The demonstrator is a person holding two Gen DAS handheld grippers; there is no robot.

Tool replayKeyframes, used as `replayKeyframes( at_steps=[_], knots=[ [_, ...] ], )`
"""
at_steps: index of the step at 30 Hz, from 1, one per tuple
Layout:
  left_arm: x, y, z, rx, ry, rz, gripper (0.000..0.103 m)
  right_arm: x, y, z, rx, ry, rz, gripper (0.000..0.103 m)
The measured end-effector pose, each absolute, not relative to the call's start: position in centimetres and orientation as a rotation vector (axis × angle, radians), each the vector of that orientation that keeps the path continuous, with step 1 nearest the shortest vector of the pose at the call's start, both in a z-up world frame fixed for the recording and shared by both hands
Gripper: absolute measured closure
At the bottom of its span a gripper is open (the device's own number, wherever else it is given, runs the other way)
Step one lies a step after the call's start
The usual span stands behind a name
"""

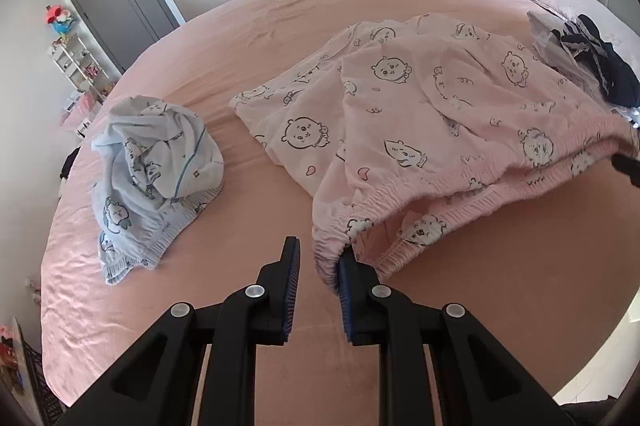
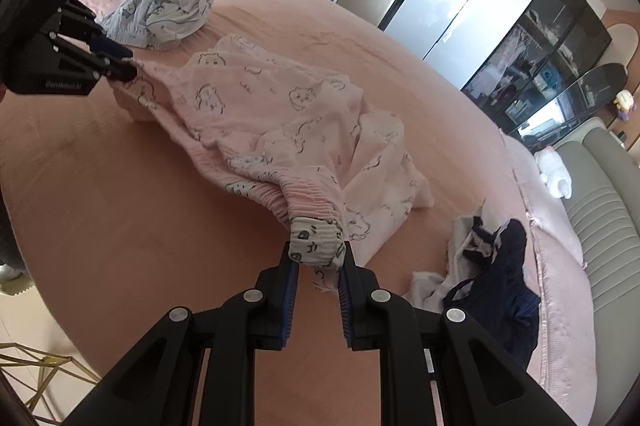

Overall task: Fold clothes
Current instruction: 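Lay the pink pants flat on the bed and open both grippers, then grasp the pant leg cuff with the right gripper while the left grasps the waistband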

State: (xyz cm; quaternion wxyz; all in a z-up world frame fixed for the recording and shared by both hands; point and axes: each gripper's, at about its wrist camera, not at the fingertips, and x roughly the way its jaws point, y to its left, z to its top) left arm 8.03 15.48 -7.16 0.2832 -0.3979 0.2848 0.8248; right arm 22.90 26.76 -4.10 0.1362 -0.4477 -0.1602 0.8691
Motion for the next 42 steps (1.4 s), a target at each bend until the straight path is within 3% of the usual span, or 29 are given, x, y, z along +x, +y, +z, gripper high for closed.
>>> replayKeyframes(
  at_steps=[12, 17, 19, 20, 23, 24, 25, 27, 35, 42],
  knots=[
    [11.6, 14.1, -7.7, -1.088, 0.939, 2.174, 0.087, 24.5, 25.8, -8.2, -1.467, -0.398, 2.495, 0.086],
    [11.4, 13.7, -7.8, -1.104, 0.910, 2.170, 0.087, 24.4, 26.1, -8.4, -1.456, -0.360, 2.484, 0.085],
    [11.3, 14.0, -7.7, -1.104, 0.903, 2.165, 0.086, 24.3, 26.4, -8.3, -1.449, -0.325, 2.480, 0.080],
    [11.4, 14.1, -7.7, -1.097, 0.907, 2.161, 0.086, 24.1, 26.5, -8.2, -1.446, -0.312, 2.474, 0.073],
    [12.1, 14.7, -7.6, -1.044, 0.943, 2.142, 0.074, 24.5, 26.5, -7.6, -1.417, -0.298, 2.471, 0.055],
    [12.3, 14.9, -7.5, -1.023, 0.952, 2.136, 0.061, 24.6, 26.5, -7.3, -1.405, -0.297, 2.470, 0.047],
    [12.5, 15.1, -7.3, -1.004, 0.956, 2.131, 0.042, 24.7, 26.5, -7.0, -1.390, -0.296, 2.469, 0.043],
    [12.9, 15.3, -7.0, -0.968, 0.958, 2.122, 0.018, 25.2, 26.7, -6.2, -1.361, -0.286, 2.476, 0.037],
    [13.0, 15.8, -6.4, -0.927, 0.912, 2.122, 0.018, 25.7, 28.6, -3.0, -1.259, -0.090, 2.550, 0.027],
    [10.0, 15.7, -7.5, -1.052, 0.800, 2.149, 0.018, 24.5, 34.0, -2.3, -1.165, 0.350, 2.570, 0.027]
  ],
)
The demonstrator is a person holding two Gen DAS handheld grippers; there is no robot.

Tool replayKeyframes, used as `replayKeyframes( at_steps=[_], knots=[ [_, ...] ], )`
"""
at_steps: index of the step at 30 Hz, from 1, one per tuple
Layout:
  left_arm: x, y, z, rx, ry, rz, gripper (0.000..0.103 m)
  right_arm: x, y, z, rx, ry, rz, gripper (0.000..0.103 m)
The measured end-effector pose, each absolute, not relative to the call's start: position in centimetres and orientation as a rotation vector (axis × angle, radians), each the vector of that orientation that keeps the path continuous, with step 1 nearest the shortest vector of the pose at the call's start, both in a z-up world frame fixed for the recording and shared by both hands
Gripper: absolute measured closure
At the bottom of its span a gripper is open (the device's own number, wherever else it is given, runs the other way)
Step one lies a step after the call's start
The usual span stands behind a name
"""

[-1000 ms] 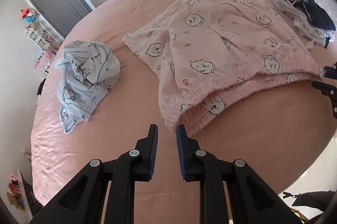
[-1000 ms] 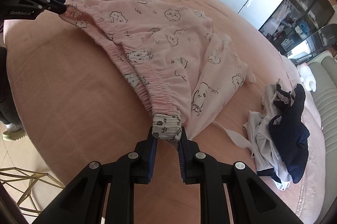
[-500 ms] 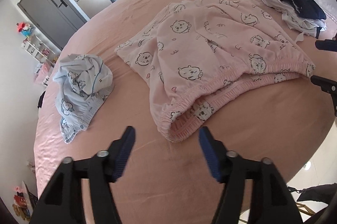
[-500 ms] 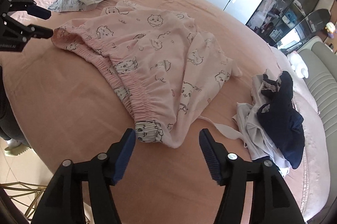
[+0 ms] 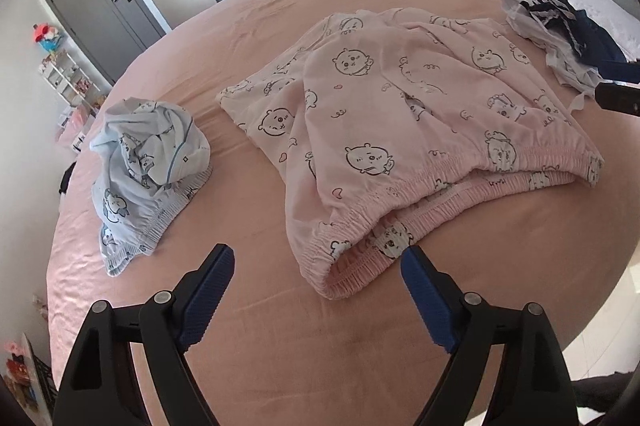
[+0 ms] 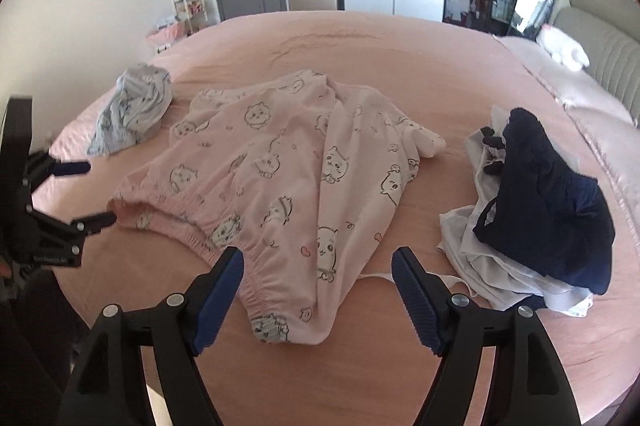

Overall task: Fold clothes
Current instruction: 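Grasp the pant leg cuff with the right gripper while the left grasps the waistband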

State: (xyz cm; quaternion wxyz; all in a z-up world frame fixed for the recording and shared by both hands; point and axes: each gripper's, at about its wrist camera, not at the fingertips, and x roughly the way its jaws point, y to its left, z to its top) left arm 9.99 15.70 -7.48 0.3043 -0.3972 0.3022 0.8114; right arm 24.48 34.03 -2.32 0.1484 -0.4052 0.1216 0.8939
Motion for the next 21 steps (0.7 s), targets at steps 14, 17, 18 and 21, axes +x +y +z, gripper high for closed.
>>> replayKeyframes(
  at_steps=[14, 17, 18, 21],
  knots=[
    [7.1, 18.2, -10.6, -1.144, 0.655, 2.107, 0.018, 15.0, 47.1, -5.5, -1.229, 0.998, 2.436, 0.027],
    [7.7, 18.6, -11.0, -1.114, 0.698, 2.076, 0.018, 13.7, 49.7, -7.4, -1.220, 1.184, 2.329, 0.027],
    [7.8, 18.8, -11.1, -1.108, 0.712, 2.062, 0.019, 13.2, 50.3, -8.0, -1.232, 1.181, 2.280, 0.027],
    [8.2, 19.4, -11.6, -1.072, 0.759, 2.028, 0.026, 11.9, 51.6, -9.5, -1.294, 1.166, 2.175, 0.027]
  ],
)
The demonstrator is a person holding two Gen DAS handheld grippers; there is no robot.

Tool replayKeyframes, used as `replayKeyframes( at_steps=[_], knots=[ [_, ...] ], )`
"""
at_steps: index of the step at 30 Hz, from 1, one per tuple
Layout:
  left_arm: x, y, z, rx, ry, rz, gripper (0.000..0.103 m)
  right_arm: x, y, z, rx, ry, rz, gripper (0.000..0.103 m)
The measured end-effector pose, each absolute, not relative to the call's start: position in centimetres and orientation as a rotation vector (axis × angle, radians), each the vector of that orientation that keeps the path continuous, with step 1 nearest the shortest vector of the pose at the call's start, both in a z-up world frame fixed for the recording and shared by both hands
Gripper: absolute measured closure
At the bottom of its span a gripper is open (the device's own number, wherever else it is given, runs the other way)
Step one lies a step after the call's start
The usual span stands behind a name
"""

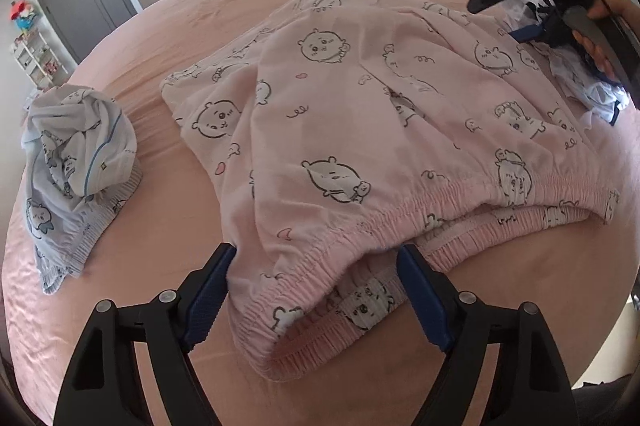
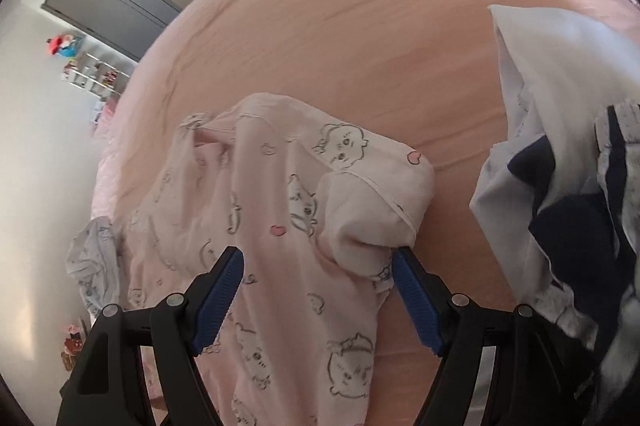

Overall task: Fold clothes
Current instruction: 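Grasp the pant leg cuff with the right gripper while the left grasps the waistband, then hold the waistband with the left gripper while the right carries the cuff toward it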

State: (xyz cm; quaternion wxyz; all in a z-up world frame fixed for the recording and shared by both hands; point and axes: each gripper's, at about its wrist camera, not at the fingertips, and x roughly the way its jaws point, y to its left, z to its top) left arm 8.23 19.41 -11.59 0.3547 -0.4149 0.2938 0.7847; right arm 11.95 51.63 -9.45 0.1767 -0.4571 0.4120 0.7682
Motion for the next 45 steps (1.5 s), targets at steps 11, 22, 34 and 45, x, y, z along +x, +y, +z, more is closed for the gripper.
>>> replayKeyframes(
  at_steps=[11, 22, 34, 45],
  knots=[
    [10.2, 20.3, -11.8, -0.969, 0.861, 1.975, 0.071, 10.7, 53.4, -11.1, -1.216, 1.295, 2.109, 0.027],
    [10.4, 20.0, -11.6, -0.983, 0.906, 1.983, 0.082, 9.9, 53.5, -10.2, -1.263, 1.047, 2.168, 0.090],
    [10.9, 20.1, -11.5, -0.966, 0.985, 1.972, 0.081, 9.4, 55.6, -6.6, -1.301, 0.643, 2.200, 0.093],
    [18.1, 24.6, -6.4, -0.656, 1.093, 2.020, 0.004, 9.5, 55.5, -6.3, -1.345, 0.669, 2.242, 0.093]
  ],
)
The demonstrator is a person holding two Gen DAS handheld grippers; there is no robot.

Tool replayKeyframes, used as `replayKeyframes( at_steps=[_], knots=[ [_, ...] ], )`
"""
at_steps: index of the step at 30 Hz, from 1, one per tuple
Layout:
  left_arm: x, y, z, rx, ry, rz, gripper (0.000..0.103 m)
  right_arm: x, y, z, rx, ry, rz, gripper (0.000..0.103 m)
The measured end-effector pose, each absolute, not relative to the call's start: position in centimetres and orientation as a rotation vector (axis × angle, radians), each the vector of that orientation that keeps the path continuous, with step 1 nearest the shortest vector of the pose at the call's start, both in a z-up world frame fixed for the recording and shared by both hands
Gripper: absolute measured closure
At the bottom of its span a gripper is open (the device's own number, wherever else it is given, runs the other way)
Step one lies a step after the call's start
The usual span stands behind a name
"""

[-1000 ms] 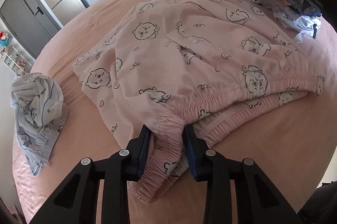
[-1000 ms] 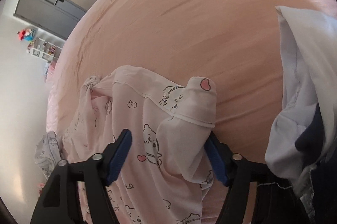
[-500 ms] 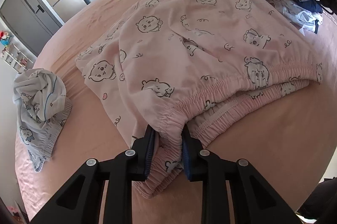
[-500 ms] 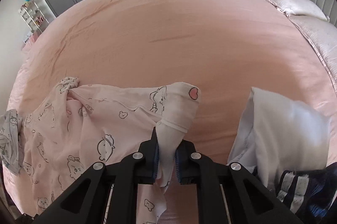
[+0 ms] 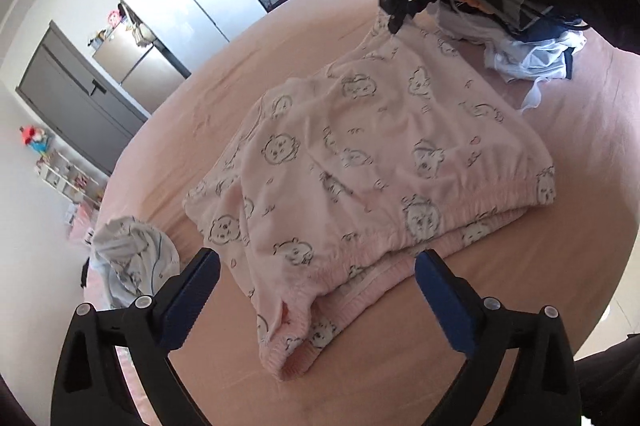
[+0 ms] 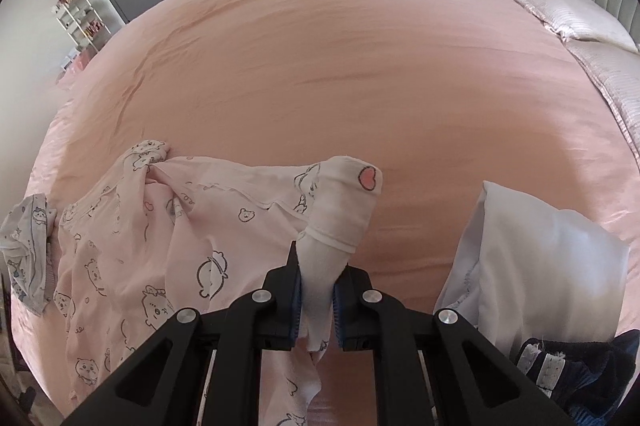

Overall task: Fold clothes
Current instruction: 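Hold the waistband with the left gripper while the right carries the cuff toward it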

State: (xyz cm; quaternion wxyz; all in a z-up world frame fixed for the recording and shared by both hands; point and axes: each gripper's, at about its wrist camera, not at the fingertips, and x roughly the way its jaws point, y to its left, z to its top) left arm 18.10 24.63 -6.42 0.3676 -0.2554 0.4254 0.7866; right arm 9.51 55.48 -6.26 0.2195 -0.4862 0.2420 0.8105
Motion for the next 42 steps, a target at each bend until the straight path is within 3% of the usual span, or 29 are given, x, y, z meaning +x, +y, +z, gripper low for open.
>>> replayKeyframes(
  at_steps=[13, 20, 24, 26, 28, 30, 42],
  knots=[
    [27.1, 36.0, -12.5, -0.639, 1.422, 1.843, 0.004, 8.3, 54.4, -4.8, -1.428, 0.604, 2.292, 0.093],
    [25.9, 39.2, -12.2, -0.762, 1.440, 1.814, 0.004, 7.1, 53.7, -4.1, -1.568, 0.529, 2.255, 0.093],
    [25.0, 39.7, -12.9, -0.844, 1.409, 1.771, 0.010, 6.1, 53.2, -3.3, -1.600, 0.474, 2.260, 0.093],
    [24.8, 39.8, -12.6, -0.888, 1.363, 1.729, 0.026, 5.7, 52.9, -3.0, -1.612, 0.453, 2.262, 0.093],
    [24.8, 39.9, -12.4, -0.926, 1.313, 1.695, 0.062, 5.4, 52.7, -2.9, -1.626, 0.434, 2.257, 0.093],
    [24.9, 40.1, -12.3, -0.935, 1.312, 1.681, 0.084, 5.3, 52.5, -2.8, -1.637, 0.423, 2.254, 0.093],
    [22.3, 39.1, -10.8, -1.087, 1.073, 1.671, 0.087, 4.1, 51.1, -1.4, -1.681, 0.314, 2.266, 0.093]
  ],
)
